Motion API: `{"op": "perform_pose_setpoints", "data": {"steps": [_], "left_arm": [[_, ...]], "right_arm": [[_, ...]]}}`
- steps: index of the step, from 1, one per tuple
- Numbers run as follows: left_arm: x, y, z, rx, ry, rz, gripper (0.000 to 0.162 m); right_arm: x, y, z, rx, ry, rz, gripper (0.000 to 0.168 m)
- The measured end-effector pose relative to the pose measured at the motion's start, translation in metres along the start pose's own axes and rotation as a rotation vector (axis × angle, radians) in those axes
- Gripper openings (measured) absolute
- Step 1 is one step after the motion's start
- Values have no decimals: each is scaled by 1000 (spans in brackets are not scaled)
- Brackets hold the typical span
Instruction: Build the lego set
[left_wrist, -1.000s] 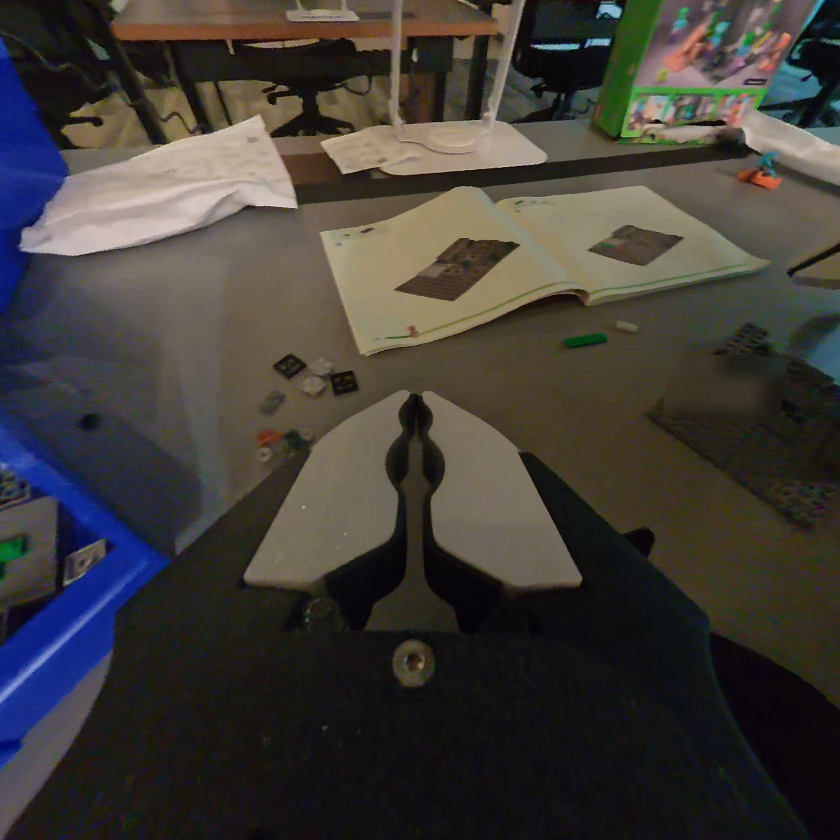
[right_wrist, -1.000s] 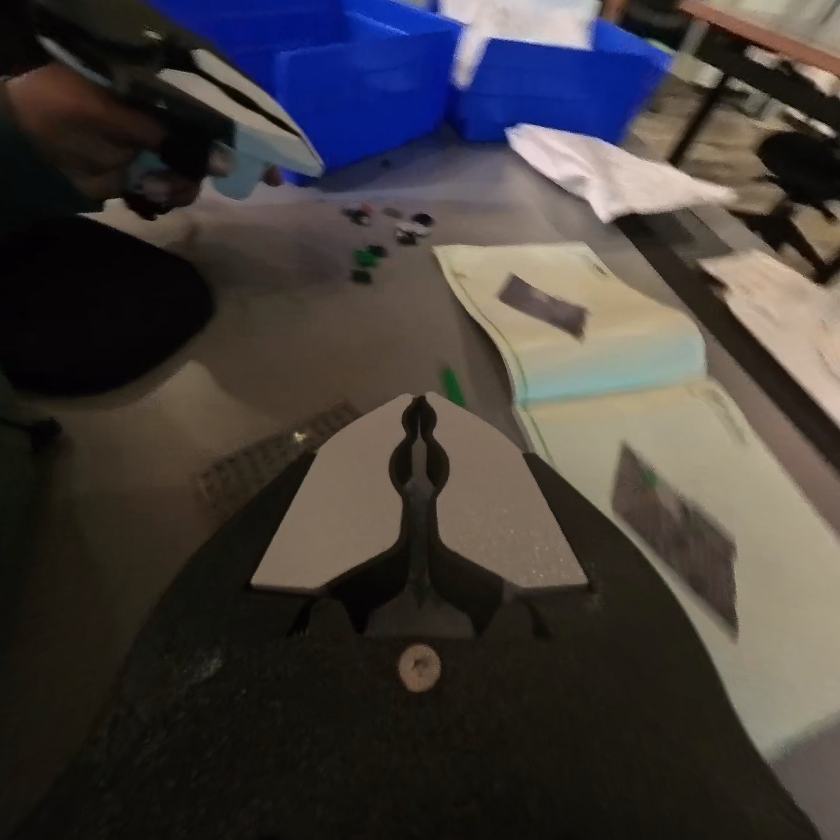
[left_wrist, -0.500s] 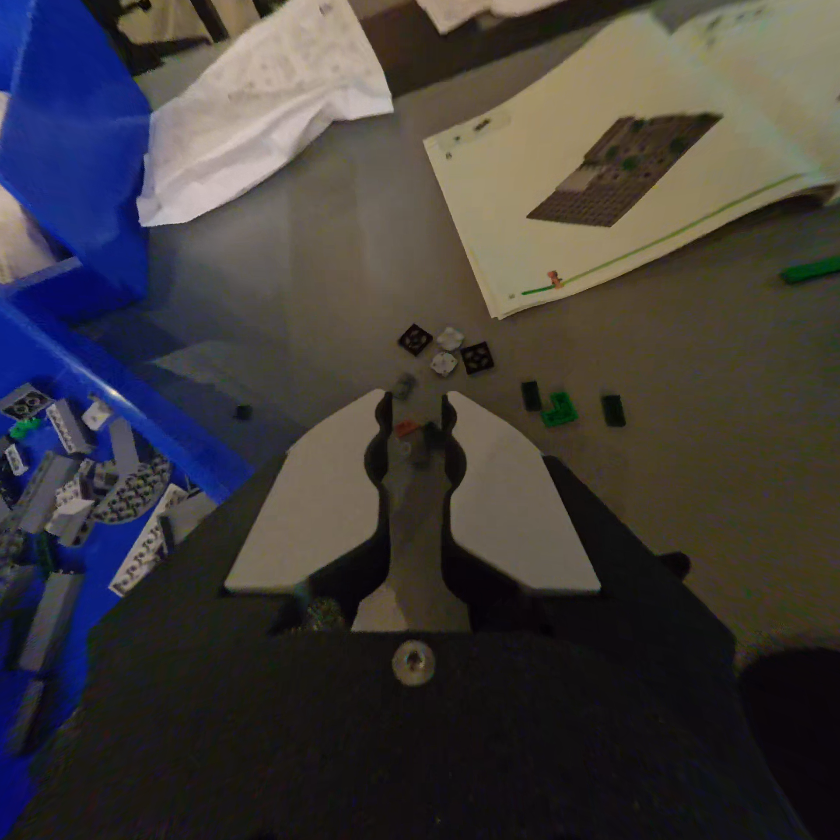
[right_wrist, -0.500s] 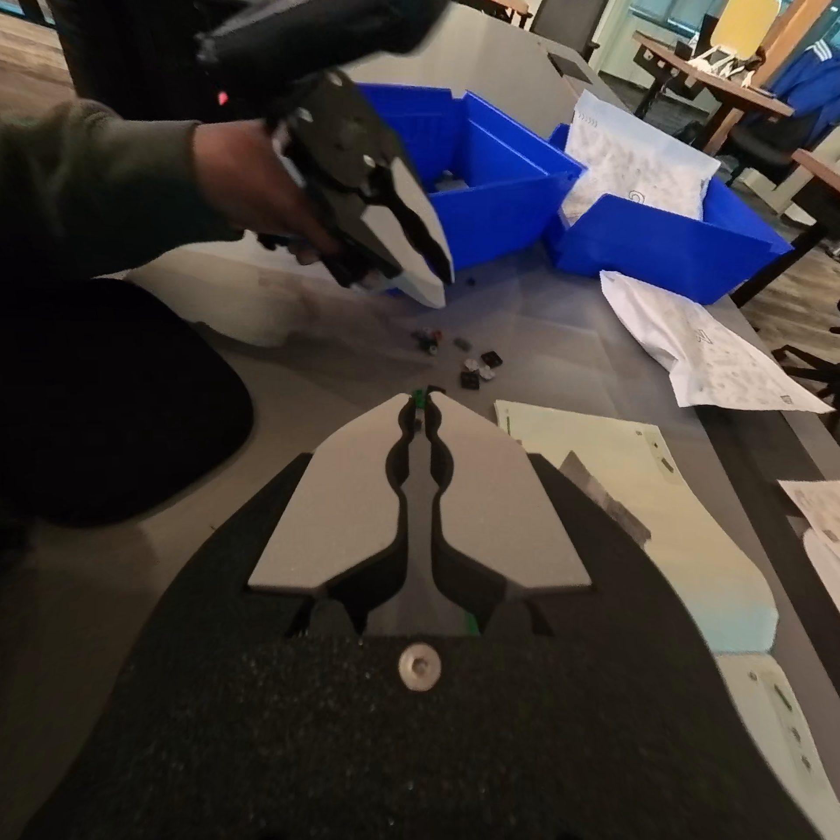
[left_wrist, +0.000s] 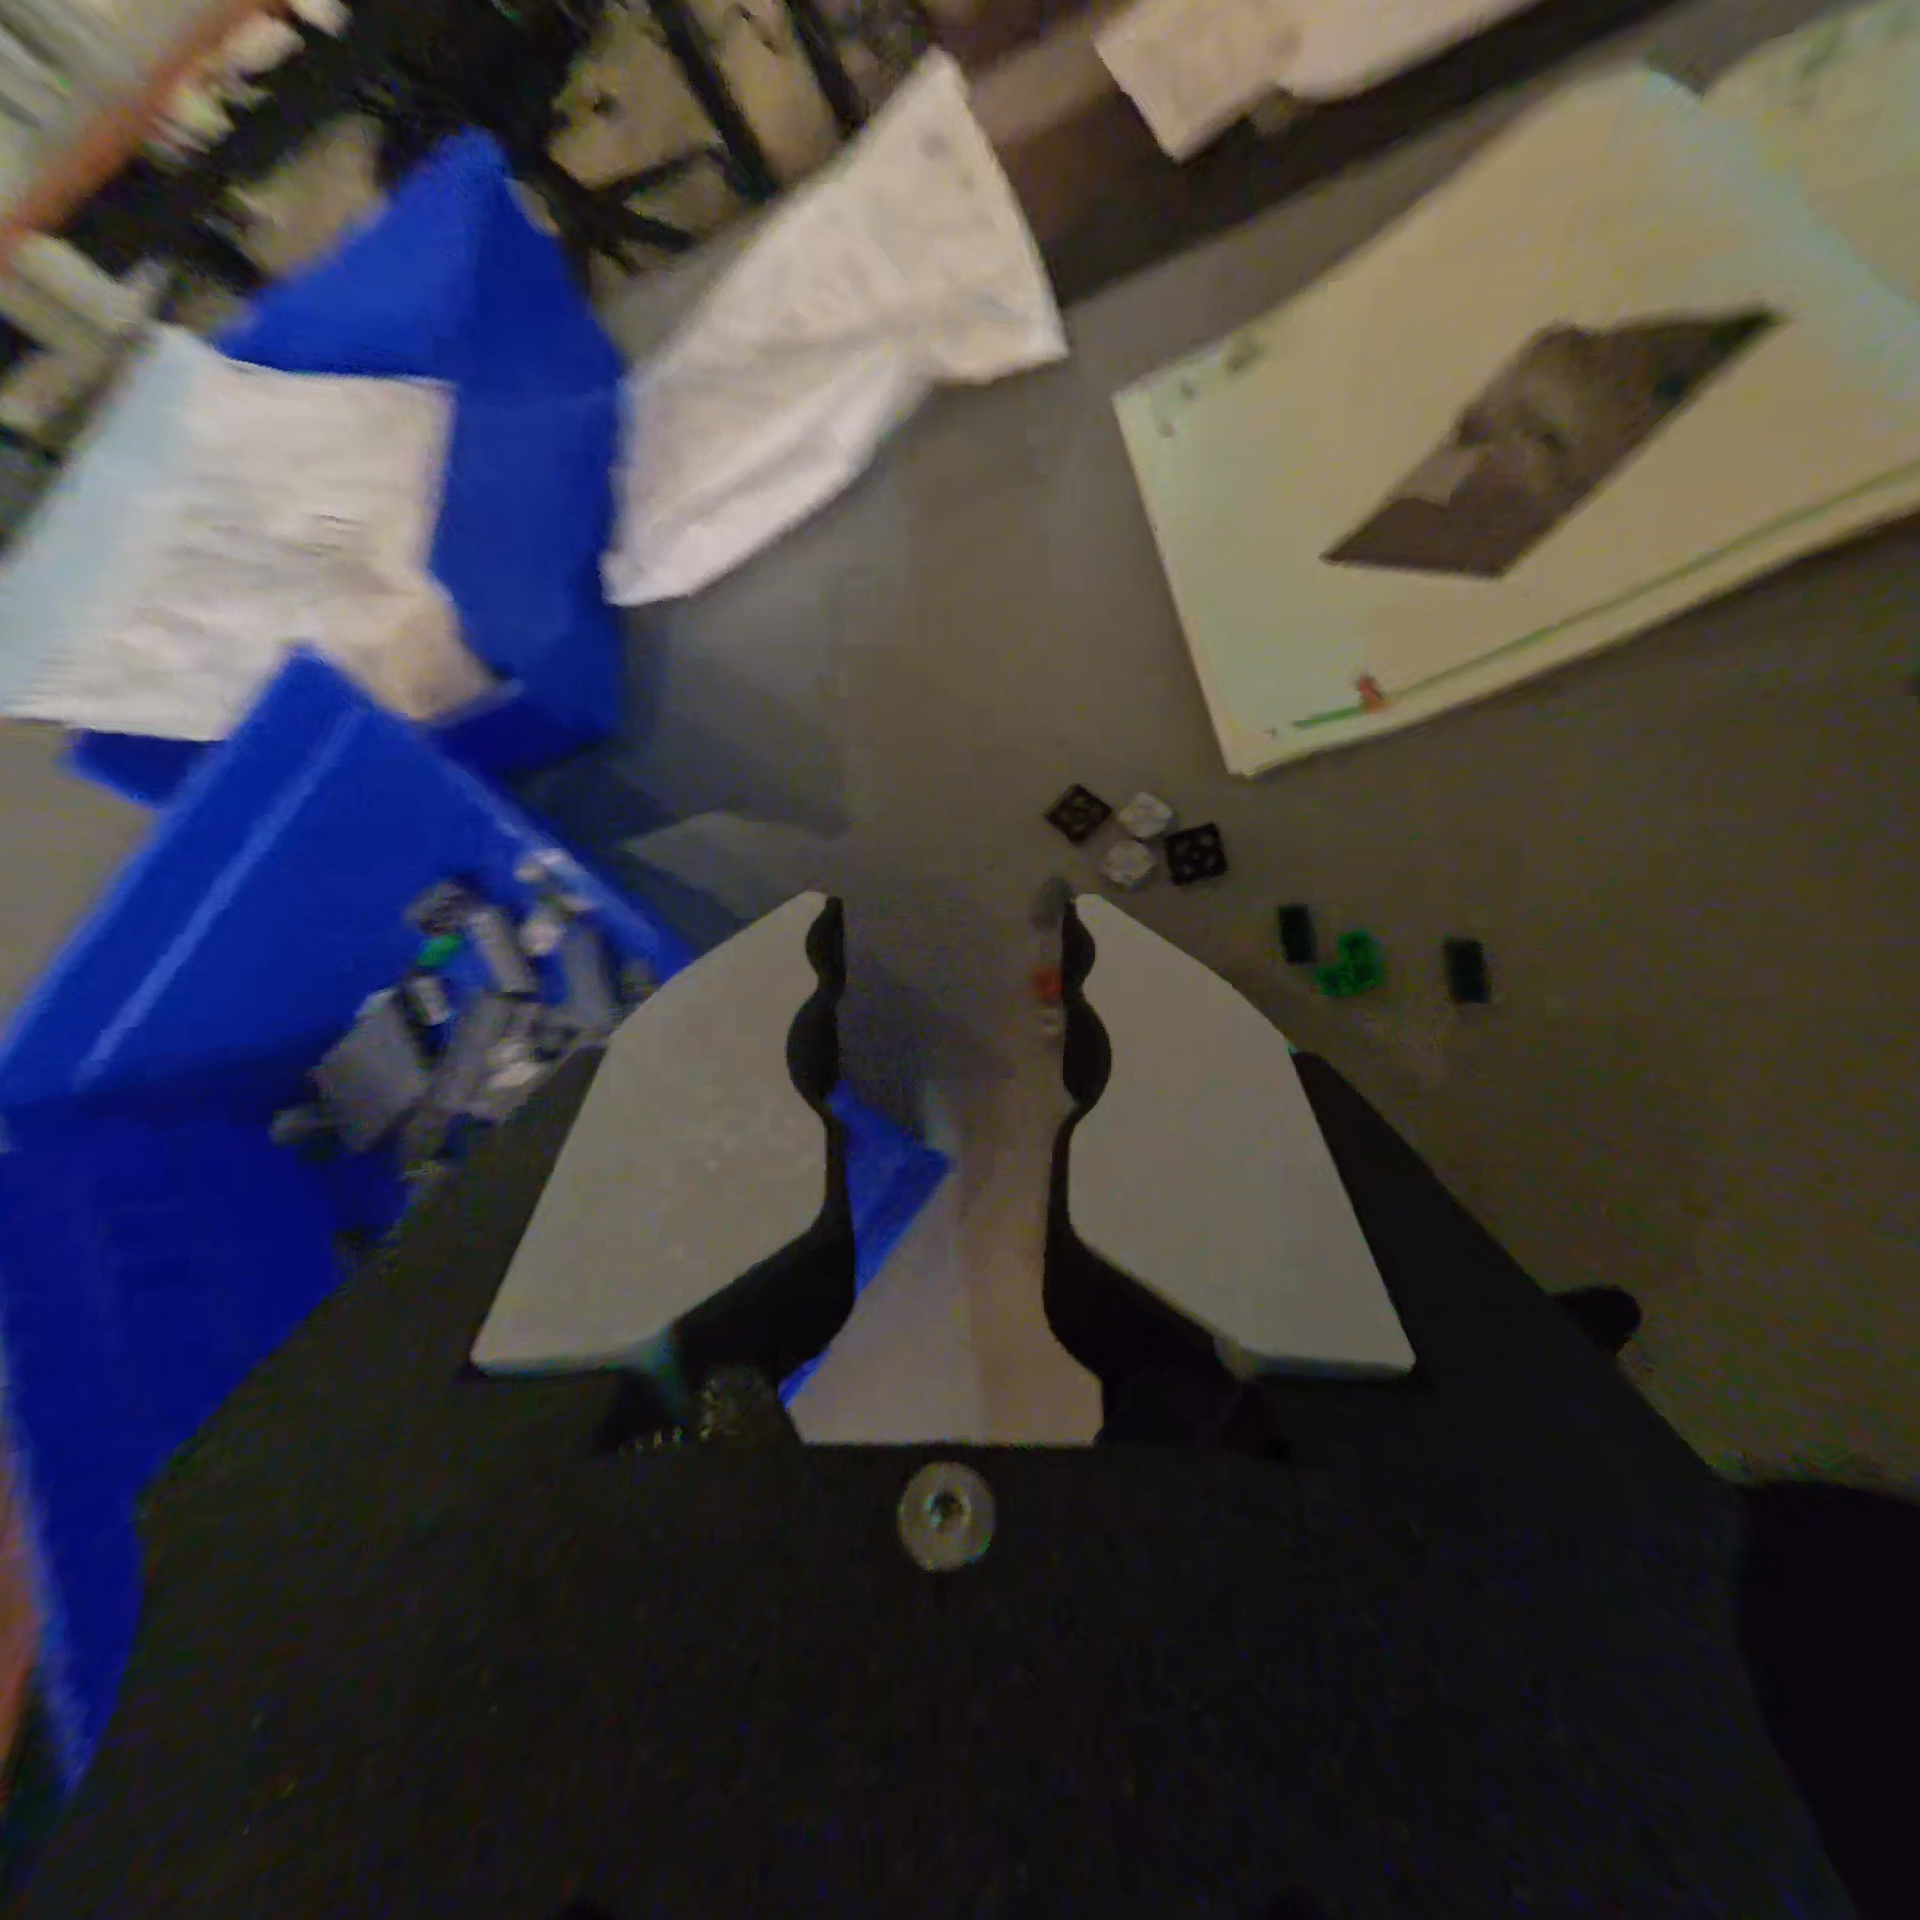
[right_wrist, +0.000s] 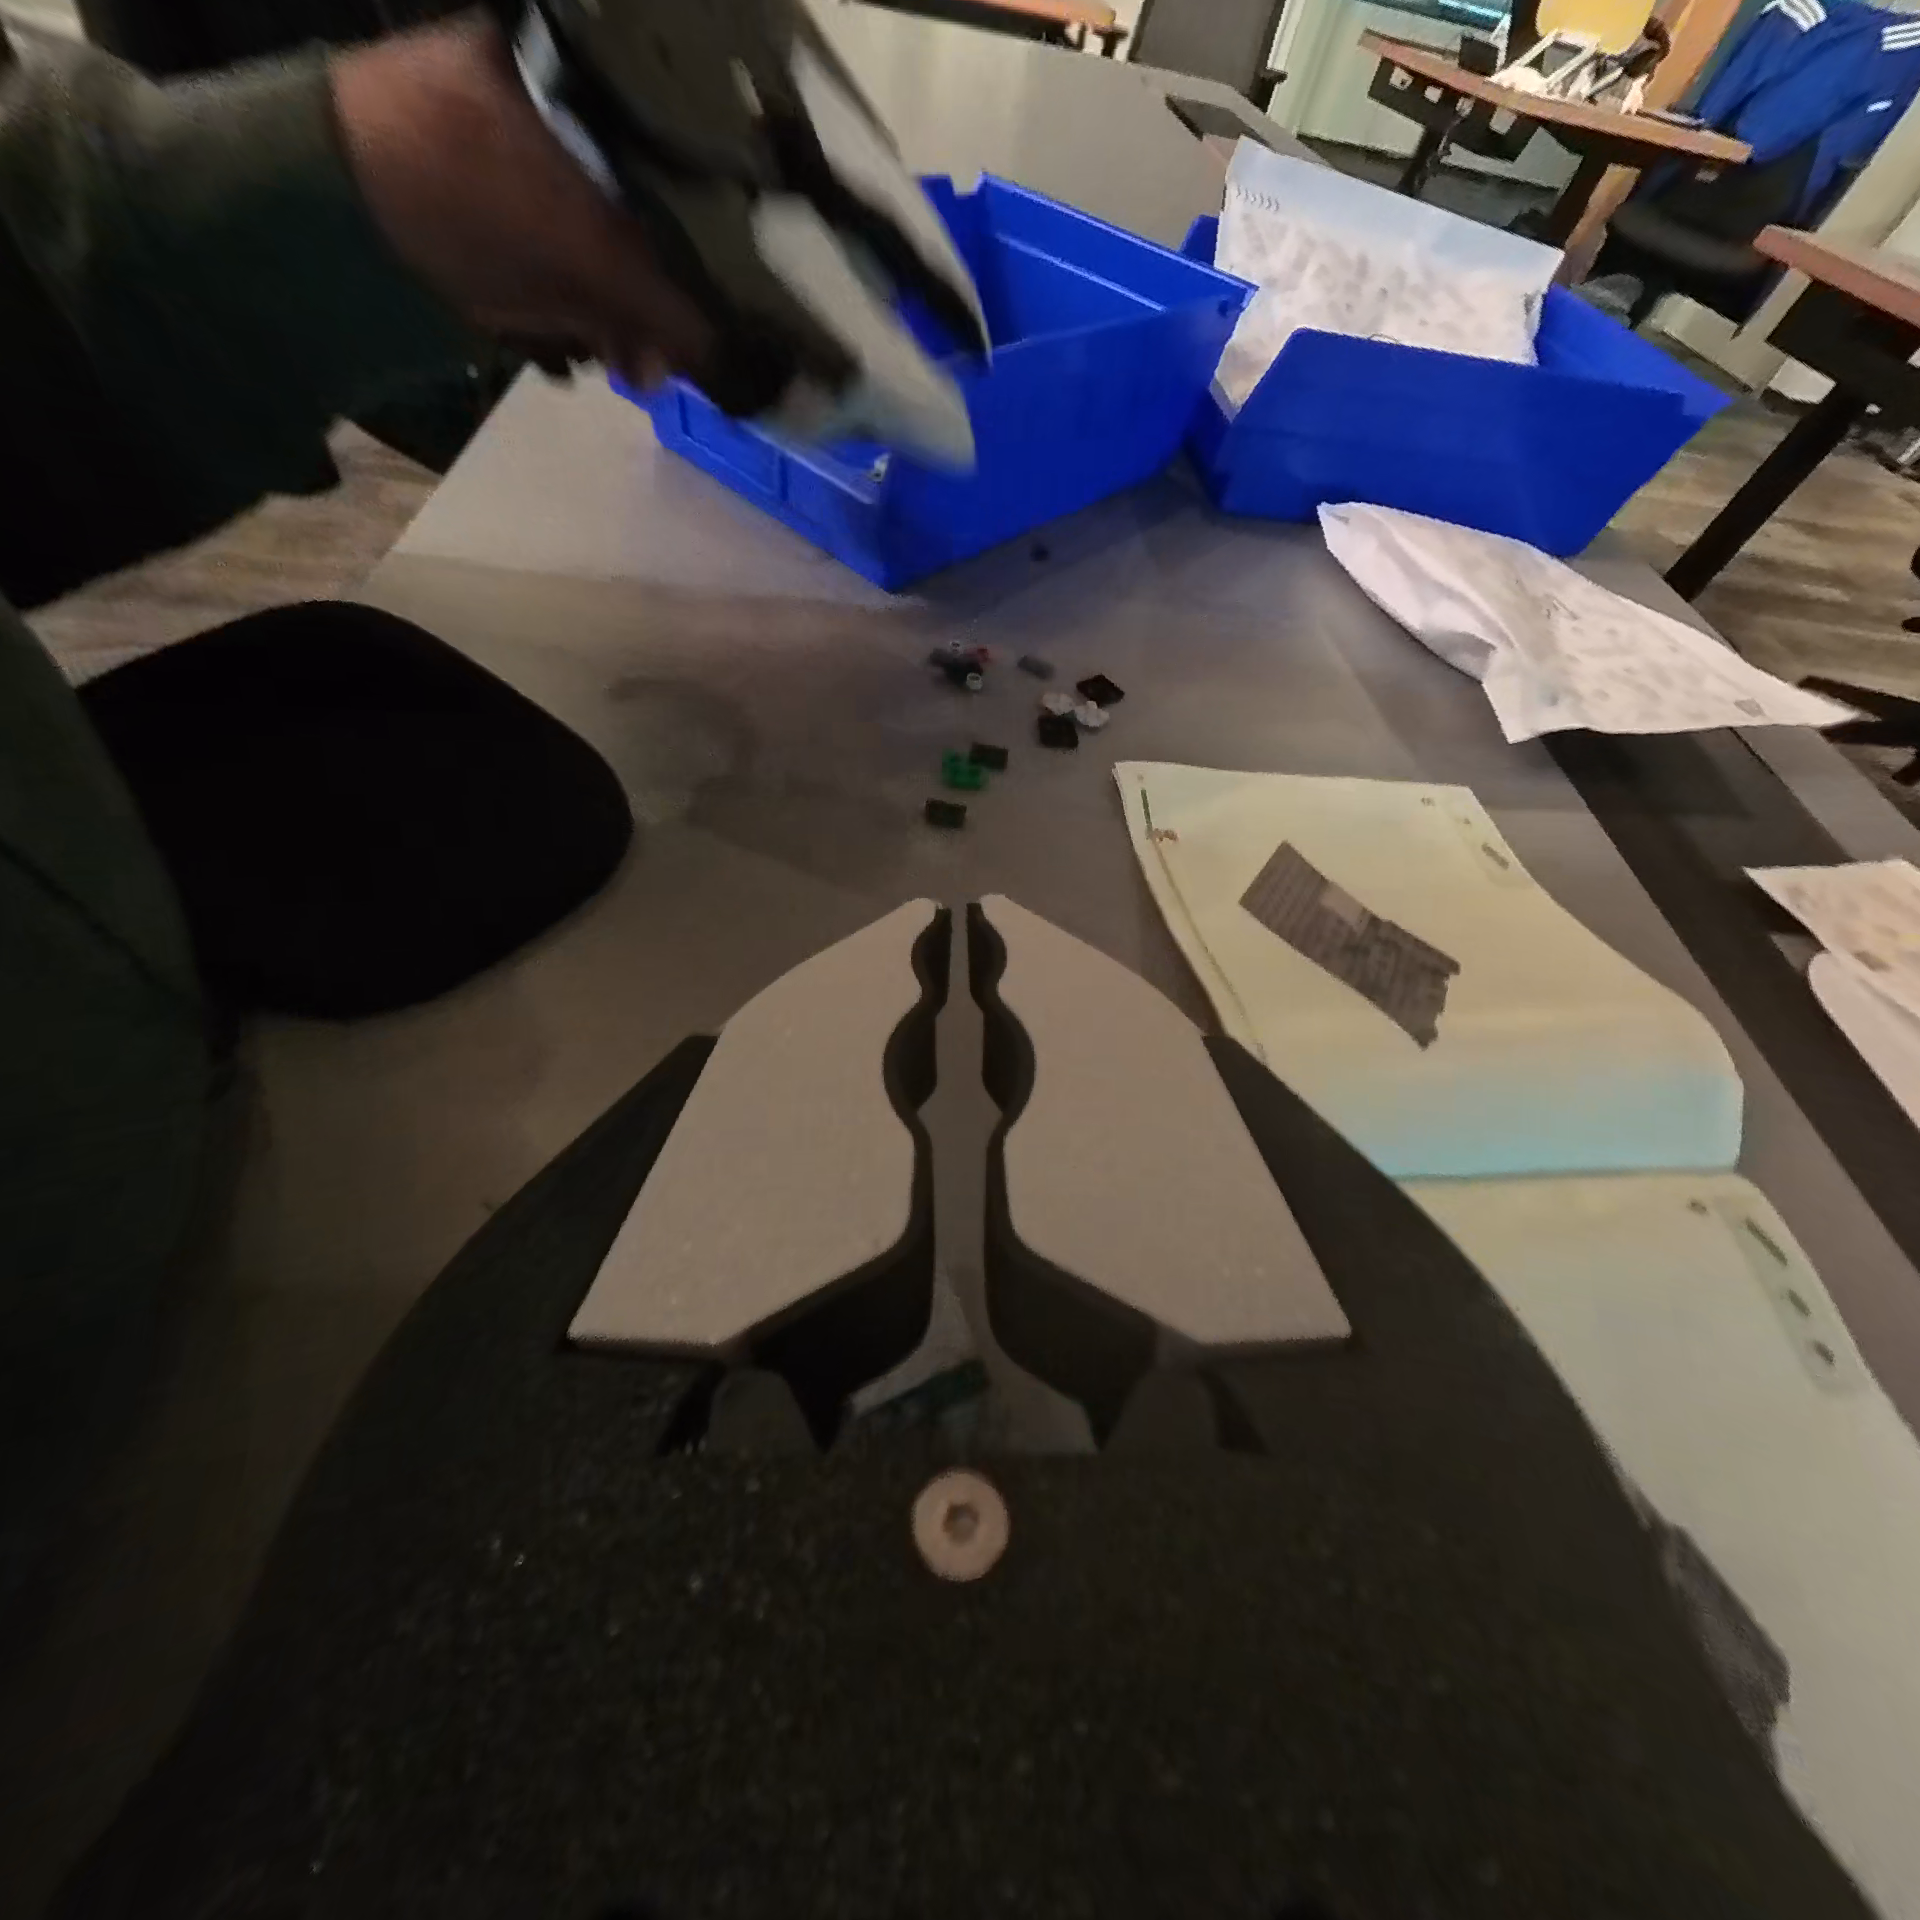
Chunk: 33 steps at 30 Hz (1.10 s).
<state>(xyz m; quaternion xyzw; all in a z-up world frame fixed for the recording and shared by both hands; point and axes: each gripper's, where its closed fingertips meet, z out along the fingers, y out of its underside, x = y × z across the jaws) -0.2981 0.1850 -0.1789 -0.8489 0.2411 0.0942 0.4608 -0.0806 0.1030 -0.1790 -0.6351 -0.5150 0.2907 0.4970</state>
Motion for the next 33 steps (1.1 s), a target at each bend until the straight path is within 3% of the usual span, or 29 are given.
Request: {"op": "perform_pose_setpoints", "data": {"steps": [3, 5, 6, 8, 12, 17, 25, 28, 33], "left_arm": [[-38, -3, -11, 23, -94, -97, 51], [-47, 23, 4, -108, -91, -167, 69], [-47, 31, 11, -136, -91, -187, 70], [-40, 40, 18, -146, -74, -239, 62], [-36, 51, 26, -125, -125, -255, 18], [-43, 57, 15, -143, -177, -228, 13], [-71, 98, -30, -104, -71, -254, 10], [-81, 119, -35, -88, -71, -272, 8], [-85, 122, -38, -35, -81, -279, 7]], "right_arm": [[-1, 1, -6, 33, -14, 33, 2], [-2, 0, -8, 48, -24, 50, 2], [-3, -1, -10, 54, -25, 55, 2], [-4, -2, -13, 58, -23, 64, 2], [-7, 5, -14, 48, -23, 84, 2], [-11, 8, -15, 44, -32, 98, 1], [-14, 6, -15, 47, -37, 90, 1], [-15, 7, -13, 41, -39, 87, 1], [-17, 8, -12, 31, -36, 74, 1]]}}
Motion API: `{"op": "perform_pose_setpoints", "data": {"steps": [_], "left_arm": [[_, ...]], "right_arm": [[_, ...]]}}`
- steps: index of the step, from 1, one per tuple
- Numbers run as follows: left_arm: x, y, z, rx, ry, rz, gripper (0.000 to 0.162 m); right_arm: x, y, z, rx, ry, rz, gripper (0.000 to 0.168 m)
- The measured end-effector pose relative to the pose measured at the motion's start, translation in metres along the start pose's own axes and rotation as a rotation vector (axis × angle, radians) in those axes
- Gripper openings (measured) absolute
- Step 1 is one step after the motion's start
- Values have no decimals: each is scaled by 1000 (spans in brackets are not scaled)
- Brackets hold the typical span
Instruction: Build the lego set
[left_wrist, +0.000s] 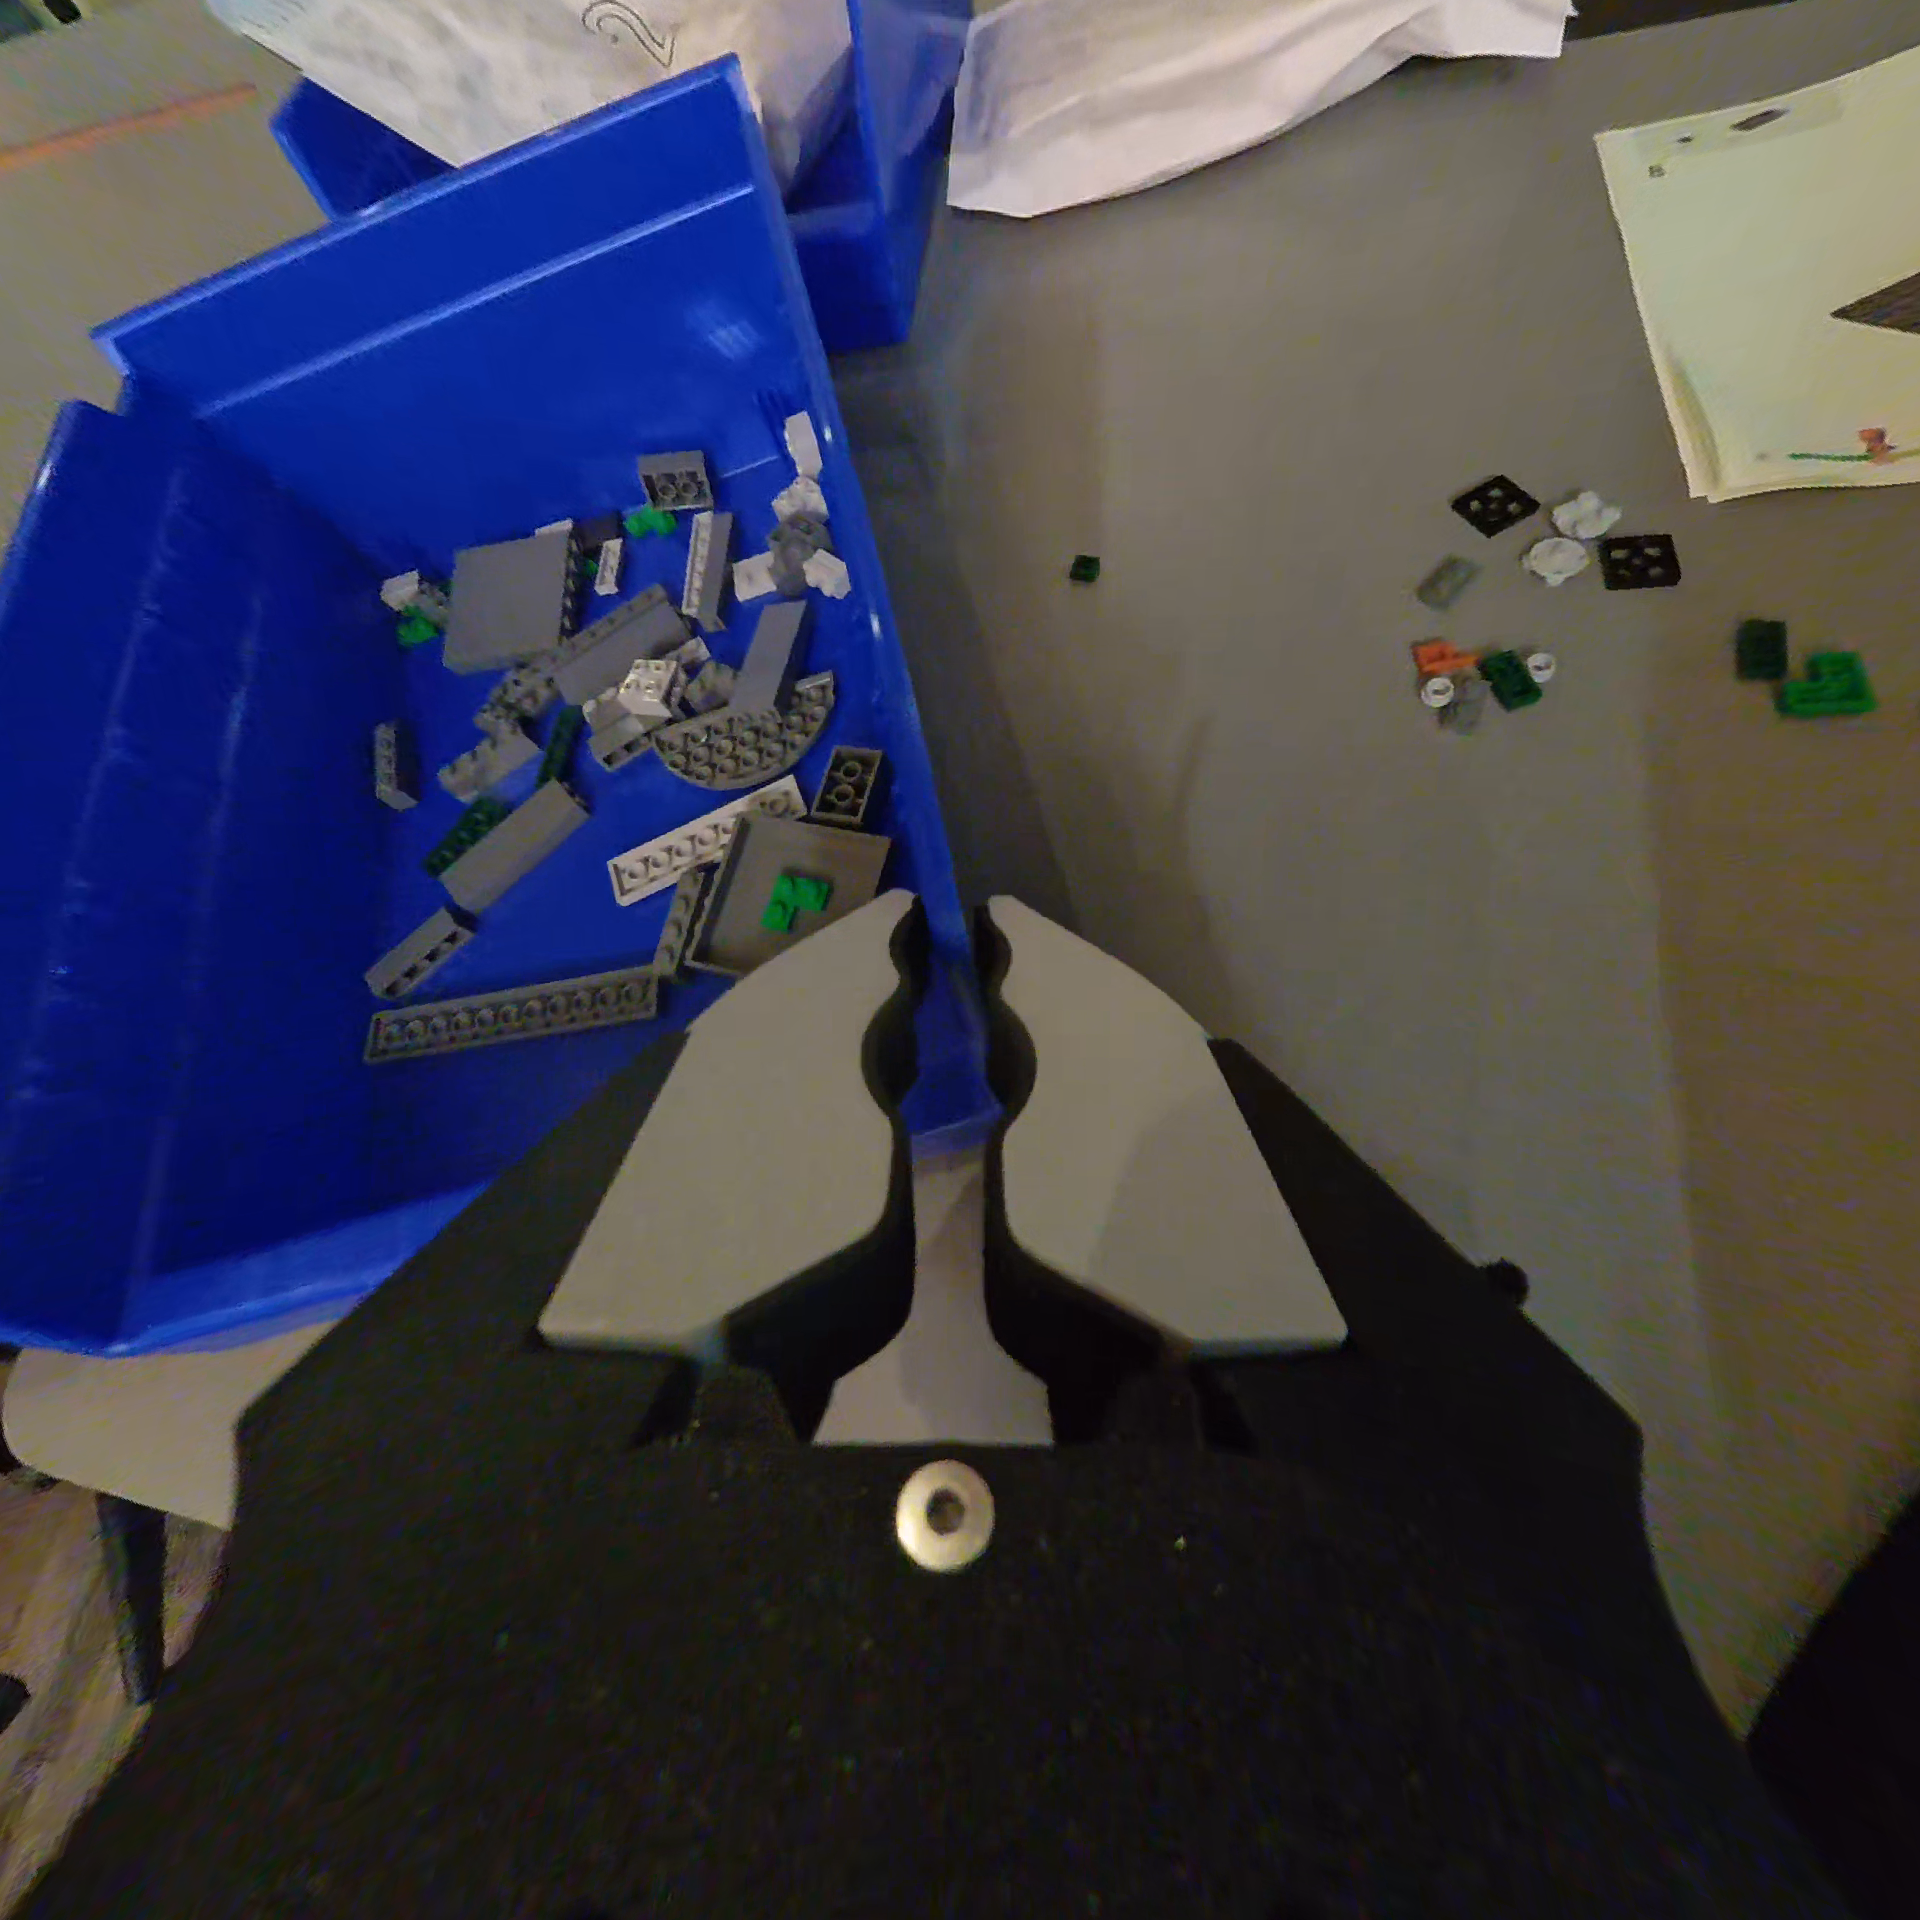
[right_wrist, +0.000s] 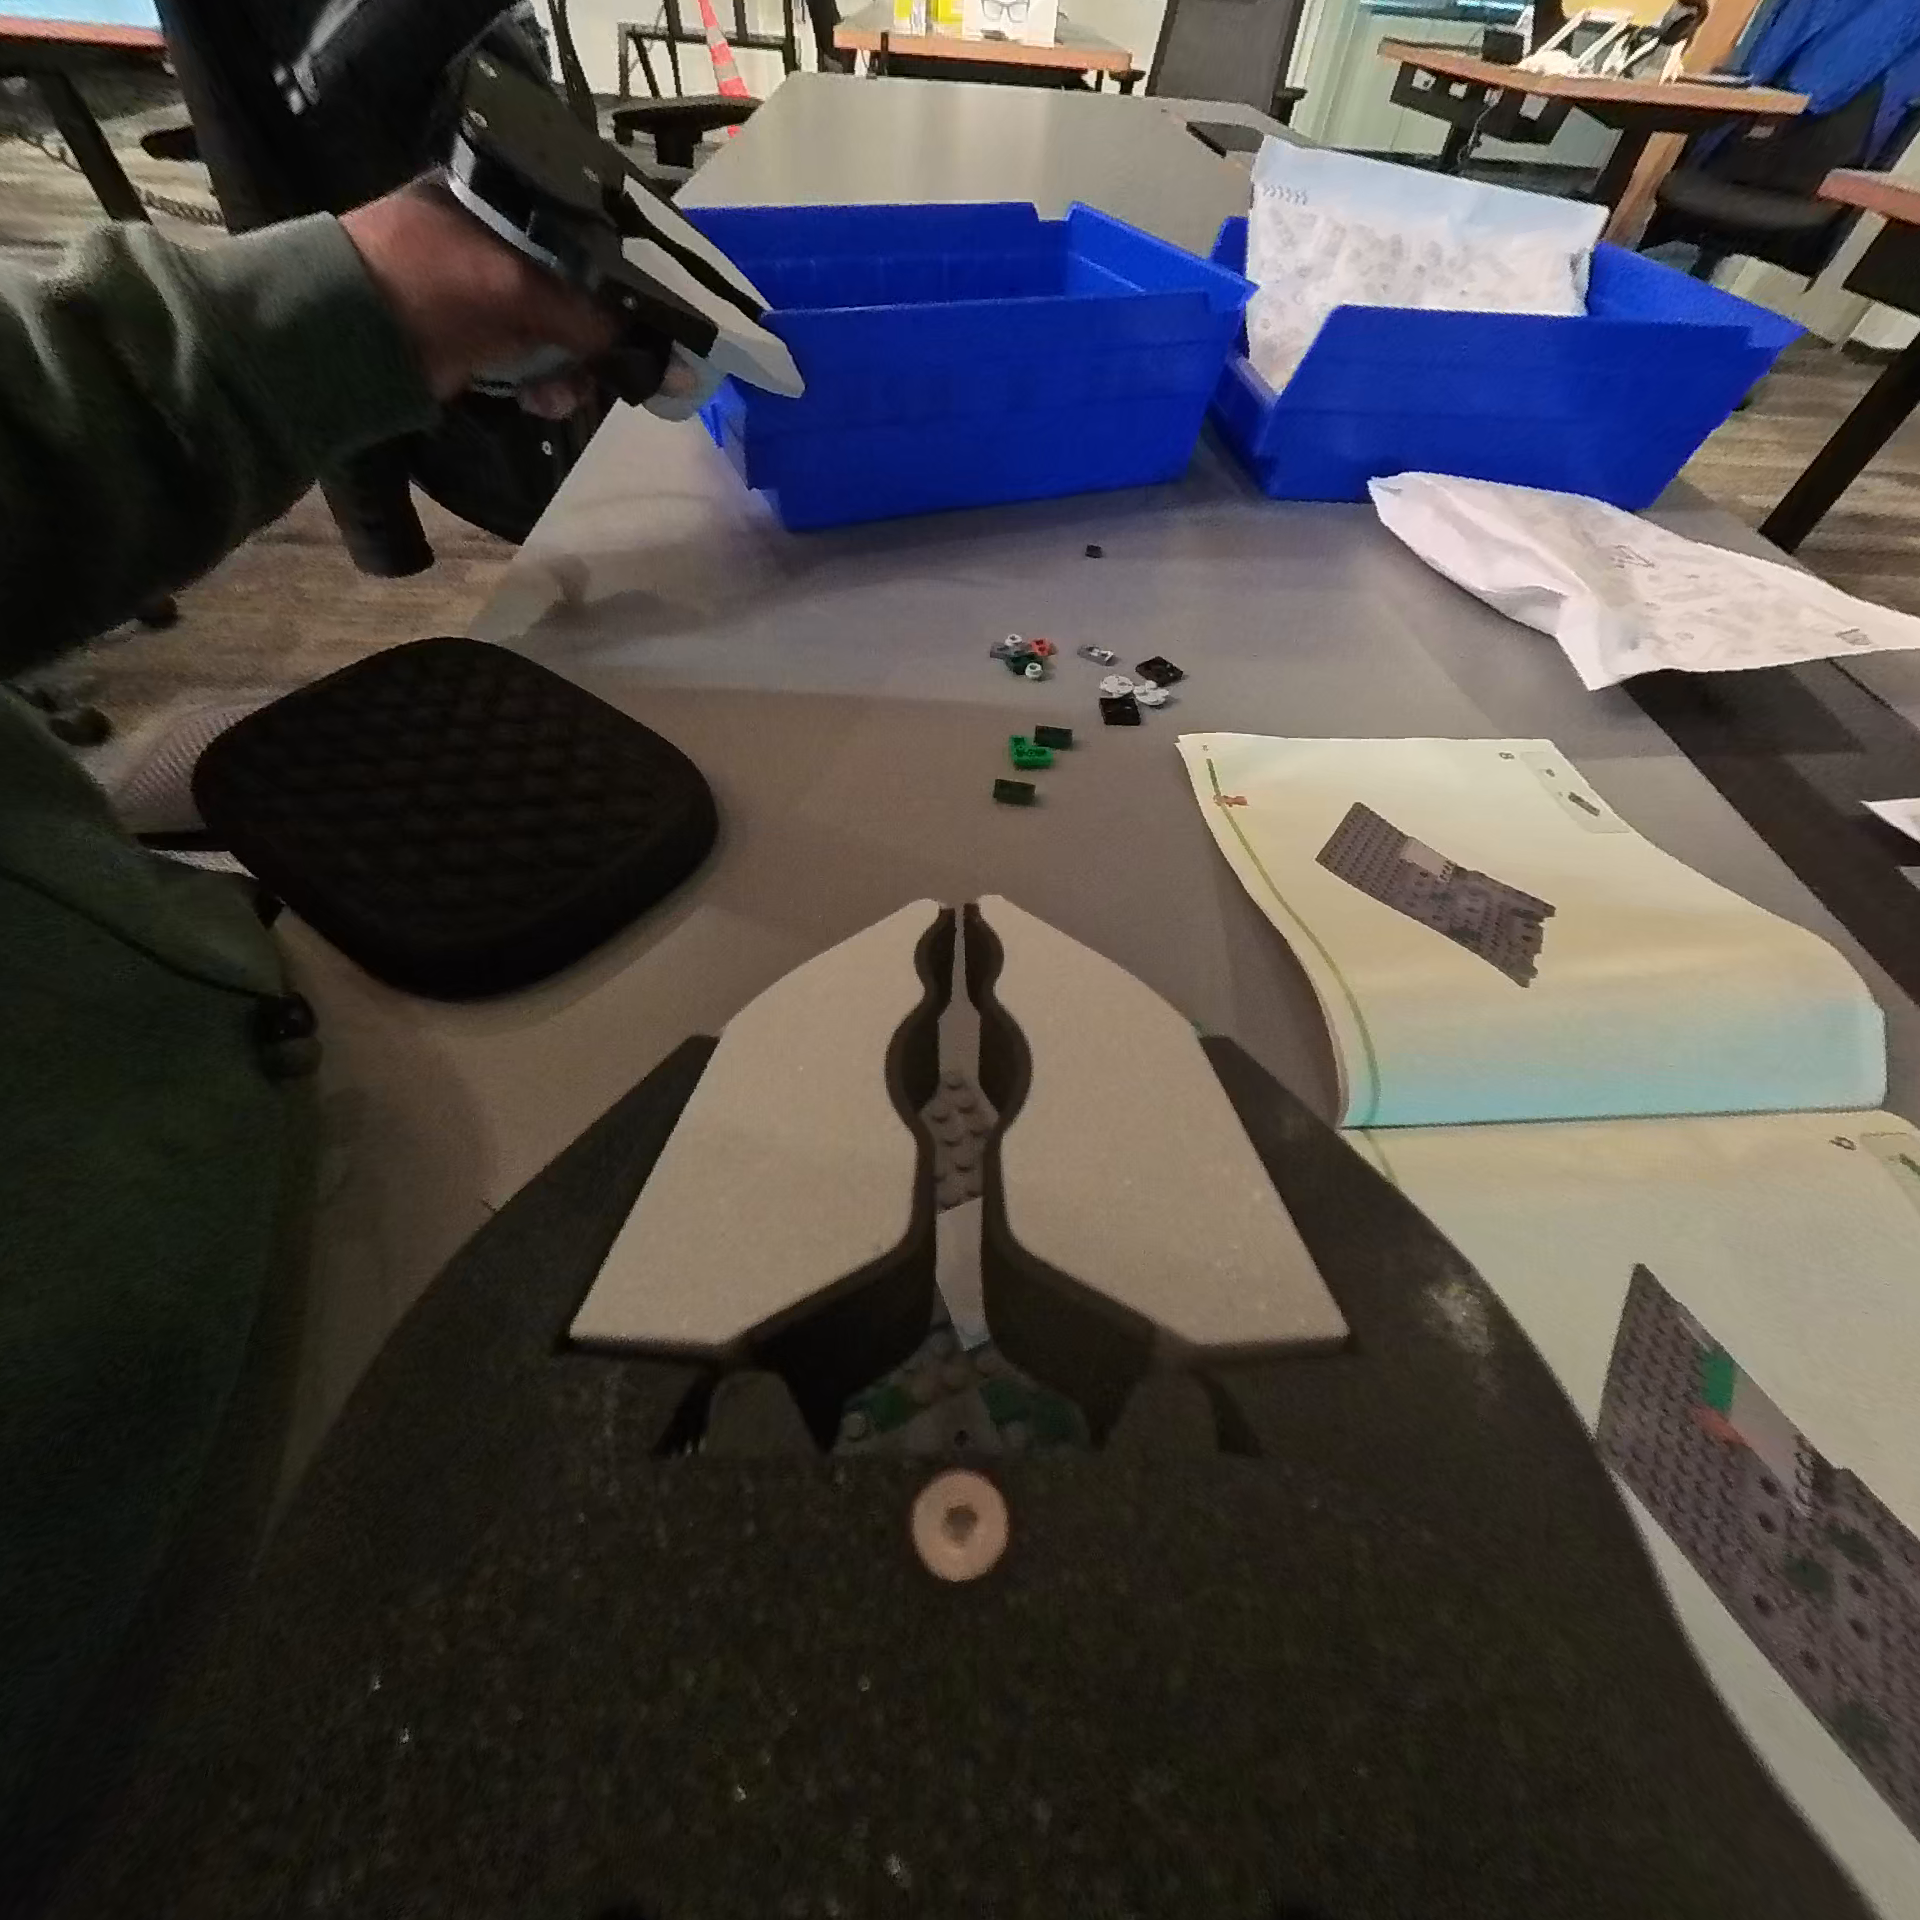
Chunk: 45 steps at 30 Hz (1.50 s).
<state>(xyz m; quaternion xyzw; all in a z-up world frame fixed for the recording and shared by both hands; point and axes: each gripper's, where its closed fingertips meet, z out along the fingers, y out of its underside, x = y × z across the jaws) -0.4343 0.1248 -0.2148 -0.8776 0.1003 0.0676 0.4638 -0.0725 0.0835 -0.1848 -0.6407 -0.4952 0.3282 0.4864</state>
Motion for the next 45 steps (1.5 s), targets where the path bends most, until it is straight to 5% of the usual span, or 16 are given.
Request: {"op": "perform_pose_setpoints", "data": {"steps": [3, 6, 11, 17, 21, 33, 45], "left_arm": [[4, -15, -13, 39, -21, 4, 31], [20, -73, -45, 217, -60, 88, 25], [96, -110, -18, 146, 263, 146, 32], [122, -73, 73, -166, 353, 265, 24], [127, -49, 98, -262, 448, 415, 17], [131, -21, 105, -430, 660, 798, 22], [137, -13, 103, -511, 793, 847, 8]], "right_arm": [[1, -1, -2, -3, 13, -11, 1], [3, -1, -4, 5, 16, -4, 1], [3, 0, -5, 10, 4, 10, 1], [4, 3, -8, 0, 10, 4, 1], [7, 6, -11, -3, 14, 10, 1], [11, 13, -11, -9, 6, 30, 1], [14, 17, -12, -10, 6, 46, 1]]}}
